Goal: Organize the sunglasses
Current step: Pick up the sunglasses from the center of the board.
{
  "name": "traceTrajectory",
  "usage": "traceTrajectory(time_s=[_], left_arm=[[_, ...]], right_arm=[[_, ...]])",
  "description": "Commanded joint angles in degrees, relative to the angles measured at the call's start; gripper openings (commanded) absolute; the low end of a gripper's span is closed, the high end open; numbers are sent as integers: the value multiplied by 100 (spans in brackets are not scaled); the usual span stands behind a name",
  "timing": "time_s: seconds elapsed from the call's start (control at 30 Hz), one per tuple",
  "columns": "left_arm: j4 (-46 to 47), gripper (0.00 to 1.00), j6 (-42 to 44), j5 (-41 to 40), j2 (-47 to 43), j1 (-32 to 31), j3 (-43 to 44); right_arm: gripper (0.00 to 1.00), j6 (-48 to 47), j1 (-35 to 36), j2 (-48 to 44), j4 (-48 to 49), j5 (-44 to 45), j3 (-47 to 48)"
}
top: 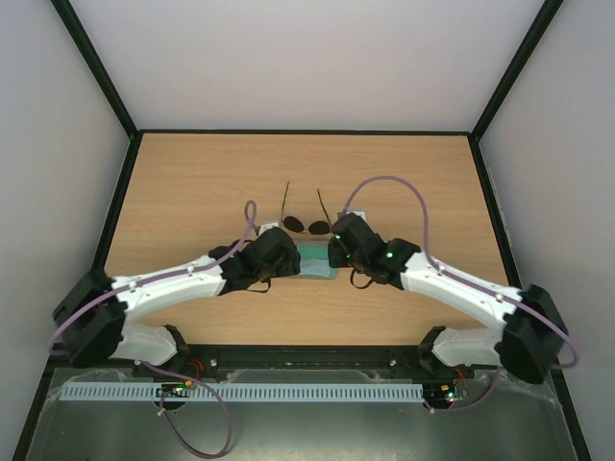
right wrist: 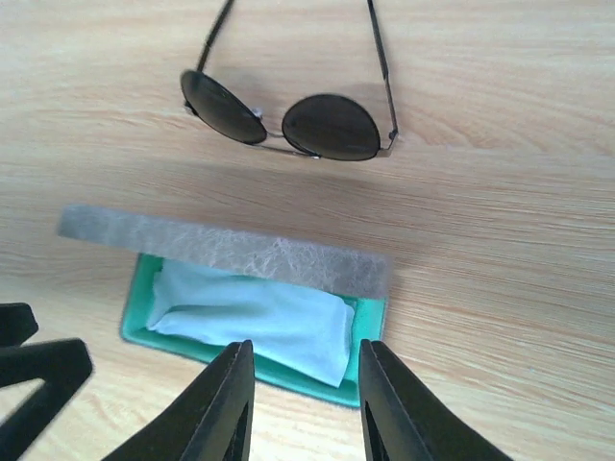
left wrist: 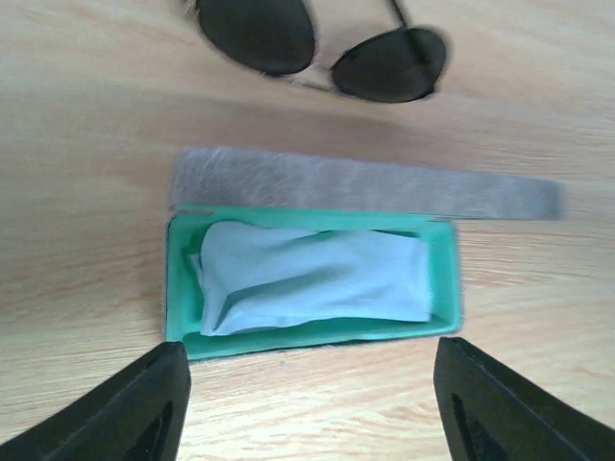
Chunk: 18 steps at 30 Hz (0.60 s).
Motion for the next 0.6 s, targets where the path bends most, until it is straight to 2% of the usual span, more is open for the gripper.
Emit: traceTrajectory(time_s=[0.0, 0.13, 0.2, 0.3, 0.33, 0.37, 0.4, 0.47, 0.57], left_arm=[[-450, 76, -5, -53, -863, -66, 158], [-1281, 91, -23, -230, -1596, 5, 424], [-1805, 99, -20, -277, -1770, 110, 673], [-2323, 99, -91, -188, -1987, 305, 845], [-2405, 99, -119, -108, -2060, 368, 839], [-2450, 99, -159, -29, -2123, 427, 816], [-2479, 99, -175, 31, -2184, 485, 785], [-2482, 99, -212, 159, -2269, 594, 680], [-2436, 99, -184, 459, -2290, 806, 599]], right_arm=[[35, 195, -30, -882, -628, 44, -185], [42, 390, -30, -1420, -964, -135, -181], [50, 445, -30, -1504, -1095, -328, -61], [64, 433, -30, -1455, -1381, -468, 217], [71, 414, -30, -1392, -1496, -440, 351], [85, 397, -30, -1328, -1583, -372, 476], [90, 374, -32, -1287, -1658, -325, 558], [95, 367, -30, -1224, -1707, -237, 634], [94, 324, -30, -1157, -1608, -141, 588]])
